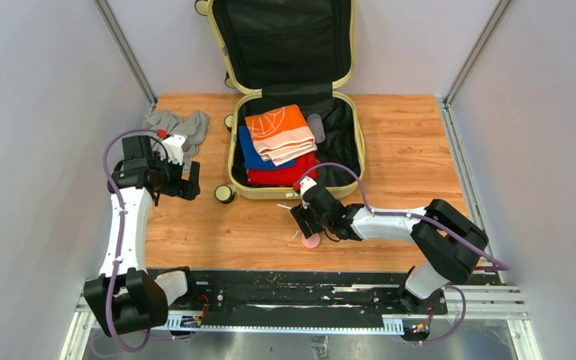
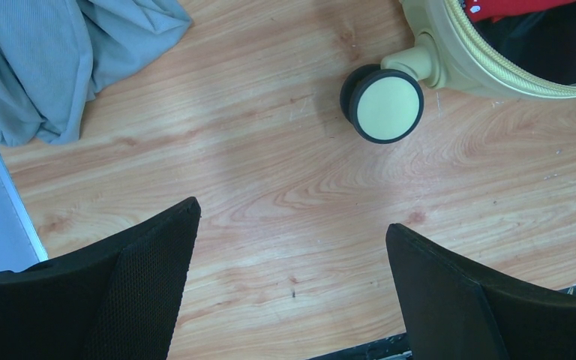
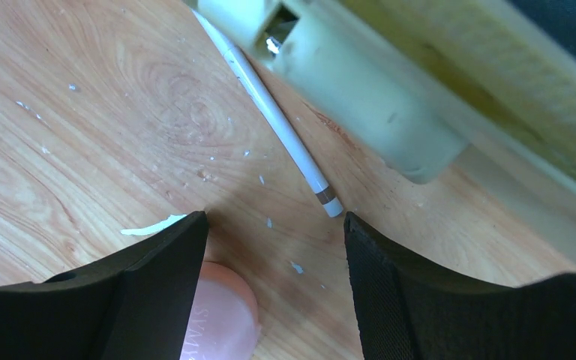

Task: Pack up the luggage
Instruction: Pick up the makeup from the center of the board.

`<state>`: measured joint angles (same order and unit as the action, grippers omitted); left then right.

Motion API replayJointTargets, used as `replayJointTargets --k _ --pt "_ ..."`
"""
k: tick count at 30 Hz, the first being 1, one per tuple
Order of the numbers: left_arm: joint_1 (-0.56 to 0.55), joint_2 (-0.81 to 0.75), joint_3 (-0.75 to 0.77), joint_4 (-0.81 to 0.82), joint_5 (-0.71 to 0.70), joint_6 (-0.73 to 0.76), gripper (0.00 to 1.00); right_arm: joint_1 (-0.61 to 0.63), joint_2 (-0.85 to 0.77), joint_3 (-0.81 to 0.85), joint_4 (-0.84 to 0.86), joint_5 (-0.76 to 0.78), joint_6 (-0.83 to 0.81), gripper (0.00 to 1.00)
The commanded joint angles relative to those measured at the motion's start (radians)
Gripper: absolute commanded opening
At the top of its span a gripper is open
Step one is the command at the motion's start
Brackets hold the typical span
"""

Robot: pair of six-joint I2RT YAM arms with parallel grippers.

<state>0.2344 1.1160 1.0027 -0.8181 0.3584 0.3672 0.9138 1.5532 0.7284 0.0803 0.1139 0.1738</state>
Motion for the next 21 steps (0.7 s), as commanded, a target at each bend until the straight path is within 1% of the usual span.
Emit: replayJointTargets --k 1,6,12,15,18,21 --pt "0.007 -0.019 0.025 -0.021 0.005 0.011 1.0 0.012 0.002 -0.068 0.117 0.036 0.074 0.71" --pt "0.008 -0.015 0.022 -0.02 0.008 0.008 1.0 0.013 -0.007 -0.109 0.147 0.011 0.106 0.7" --pt "0.008 -0.016 0.023 -0.021 0.005 0.01 1.0 0.04 -0.016 -0.146 0.17 -0.016 0.135 0.65" --pt "0.007 -0.014 0.019 -0.021 0.006 0.012 1.0 0.062 -0.042 -0.159 0.162 0.05 0.157 0.63" --pt "0.008 -0.008 0.018 -0.021 0.01 0.007 1.0 0.061 -0.102 -0.172 0.154 0.129 0.155 0.62" --pt "0.007 -0.008 0.019 -0.02 0.014 0.007 1.0 0.055 -0.117 -0.163 0.153 0.148 0.116 0.65"
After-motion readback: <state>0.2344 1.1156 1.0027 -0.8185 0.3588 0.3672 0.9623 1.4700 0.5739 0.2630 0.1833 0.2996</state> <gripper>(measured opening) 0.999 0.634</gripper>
